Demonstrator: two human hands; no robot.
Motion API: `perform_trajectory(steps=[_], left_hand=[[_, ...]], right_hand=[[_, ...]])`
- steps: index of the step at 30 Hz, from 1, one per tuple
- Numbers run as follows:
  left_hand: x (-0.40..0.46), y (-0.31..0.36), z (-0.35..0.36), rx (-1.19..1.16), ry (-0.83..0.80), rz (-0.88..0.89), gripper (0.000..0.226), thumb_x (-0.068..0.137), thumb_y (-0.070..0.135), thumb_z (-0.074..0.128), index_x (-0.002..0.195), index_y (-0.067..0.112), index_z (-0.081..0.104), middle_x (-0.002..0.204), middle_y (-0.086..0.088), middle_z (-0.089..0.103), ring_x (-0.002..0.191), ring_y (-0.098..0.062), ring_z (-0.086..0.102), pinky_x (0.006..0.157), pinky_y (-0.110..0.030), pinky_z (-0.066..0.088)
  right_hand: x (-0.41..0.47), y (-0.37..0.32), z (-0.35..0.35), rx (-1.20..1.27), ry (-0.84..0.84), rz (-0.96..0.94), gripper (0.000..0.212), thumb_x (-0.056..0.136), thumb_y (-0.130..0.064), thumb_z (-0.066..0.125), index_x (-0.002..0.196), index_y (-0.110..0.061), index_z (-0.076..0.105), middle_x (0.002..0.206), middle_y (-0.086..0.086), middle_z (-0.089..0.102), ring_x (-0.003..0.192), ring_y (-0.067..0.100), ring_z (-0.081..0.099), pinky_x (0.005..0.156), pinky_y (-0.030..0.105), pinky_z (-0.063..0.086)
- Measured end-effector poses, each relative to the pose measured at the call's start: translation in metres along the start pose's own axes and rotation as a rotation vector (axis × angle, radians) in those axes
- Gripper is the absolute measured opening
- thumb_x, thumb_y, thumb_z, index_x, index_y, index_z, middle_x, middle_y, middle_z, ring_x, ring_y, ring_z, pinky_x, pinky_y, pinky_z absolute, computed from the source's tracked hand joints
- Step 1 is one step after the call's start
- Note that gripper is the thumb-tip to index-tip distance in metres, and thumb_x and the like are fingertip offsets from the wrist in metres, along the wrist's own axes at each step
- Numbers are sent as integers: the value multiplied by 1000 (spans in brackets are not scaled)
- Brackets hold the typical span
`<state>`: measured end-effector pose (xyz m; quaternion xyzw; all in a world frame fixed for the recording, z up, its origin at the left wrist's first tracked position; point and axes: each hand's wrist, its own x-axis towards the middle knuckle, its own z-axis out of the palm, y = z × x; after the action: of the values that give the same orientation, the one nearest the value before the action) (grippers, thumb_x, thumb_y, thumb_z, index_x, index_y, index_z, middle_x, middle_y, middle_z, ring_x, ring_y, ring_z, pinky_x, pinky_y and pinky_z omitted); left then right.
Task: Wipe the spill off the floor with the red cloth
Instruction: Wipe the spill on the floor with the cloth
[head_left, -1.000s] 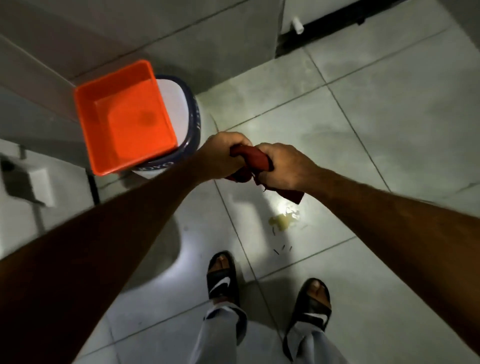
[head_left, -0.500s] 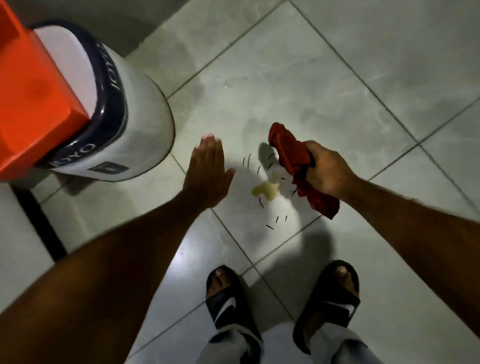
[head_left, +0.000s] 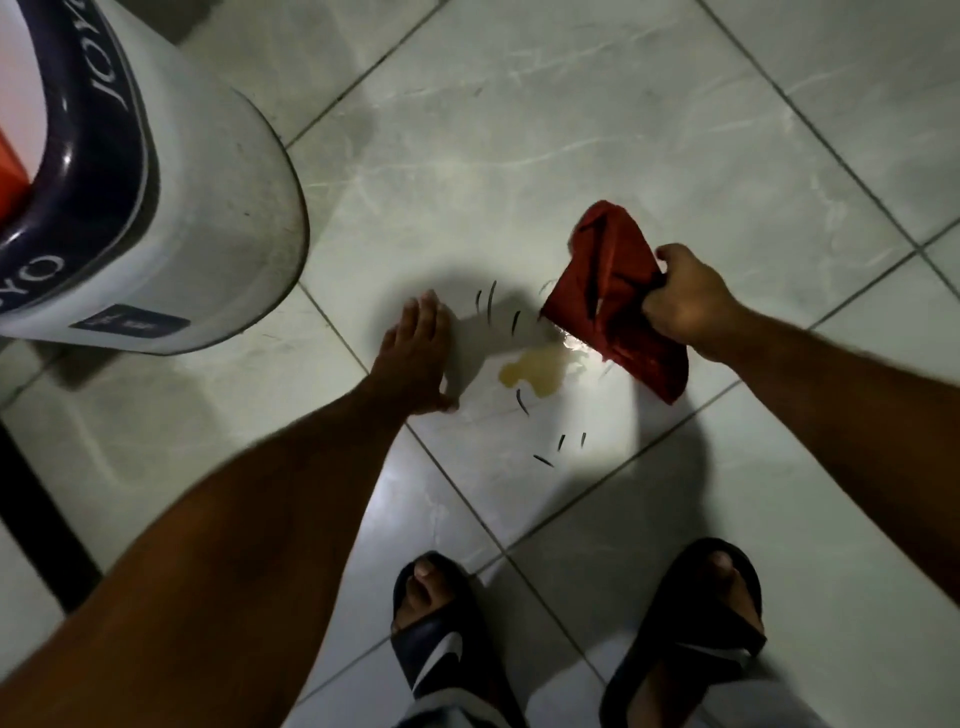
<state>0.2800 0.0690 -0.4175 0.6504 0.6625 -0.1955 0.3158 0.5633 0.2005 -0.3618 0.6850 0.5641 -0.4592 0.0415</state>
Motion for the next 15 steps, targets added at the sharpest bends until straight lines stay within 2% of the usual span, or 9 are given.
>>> perform_trajectory(steps=[2,4,5,7,9,10,11,13,15], left_hand=[[-1,1,3,8,5,-18,140,59,42,87,149,6,-15,160,-17,-19,146,-40,-13,119,-57,12],[-1,2,4,3,9,-20,139,60,41,86,149,7,-15,159,-17,-20,146,-39,-15,119,-57,13],[-1,2,3,0,8,-20,139,61,41,86,149,7,-16,159,-16,-21,146,-38,-16,119,-57,12],[0,2,3,-7,6,-19,140,60,40,86,149,8,-16,159,-16,-22,146,-38,-17,118,-56,10],[2,-1,6,-7,19,-13,140,59,41,87,149,9,-16,159,-16,-23,146,-38,-17,117,-55,10],[2,-2,6,-6,17,-10,141,59,42,87,149,9,-16,159,-15,-23,146,-37,-18,117,-55,10],[3,-3,7,-5,16,-8,141,59,43,86,149,10,-17,159,-15,-24,146,-37,-18,117,-54,9],[2,-5,7,-2,19,-7,141,60,45,85,149,10,-18,158,-14,-25,146,-36,-19,118,-53,10],[0,-4,5,1,10,-9,140,61,45,84,149,10,-19,158,-14,-25,146,-35,-19,120,-53,11]], right_hand=[[-1,5,2,-329,102,-75,75,81,-16,62,146,-16,25,147,24,32,129,50,34,103,54,37],[-1,8,10,-388,95,-211,80,88,-26,60,151,-24,11,157,20,12,137,48,21,107,57,32],[3,10,18,-363,58,-219,80,91,-29,57,153,-27,6,160,18,5,140,47,18,111,56,30],[15,8,36,-317,4,-109,80,94,-33,53,153,-31,0,162,18,-3,144,46,13,116,55,23],[29,-2,57,-350,-2,0,80,92,-34,55,153,-35,3,162,15,-10,145,48,-1,114,62,17],[31,-7,68,-400,-10,-18,83,90,-34,59,152,-36,4,162,13,-13,145,48,-7,113,66,14],[30,-9,80,-470,-28,-101,88,86,-33,63,151,-37,4,162,11,-15,144,48,-10,113,69,10],[15,3,107,-656,-85,-382,101,79,-35,70,151,-39,-1,162,7,-17,145,47,-12,112,70,5],[-18,33,125,-840,-153,-572,102,79,-31,68,149,-41,-6,162,4,-21,145,44,-15,111,68,0]])
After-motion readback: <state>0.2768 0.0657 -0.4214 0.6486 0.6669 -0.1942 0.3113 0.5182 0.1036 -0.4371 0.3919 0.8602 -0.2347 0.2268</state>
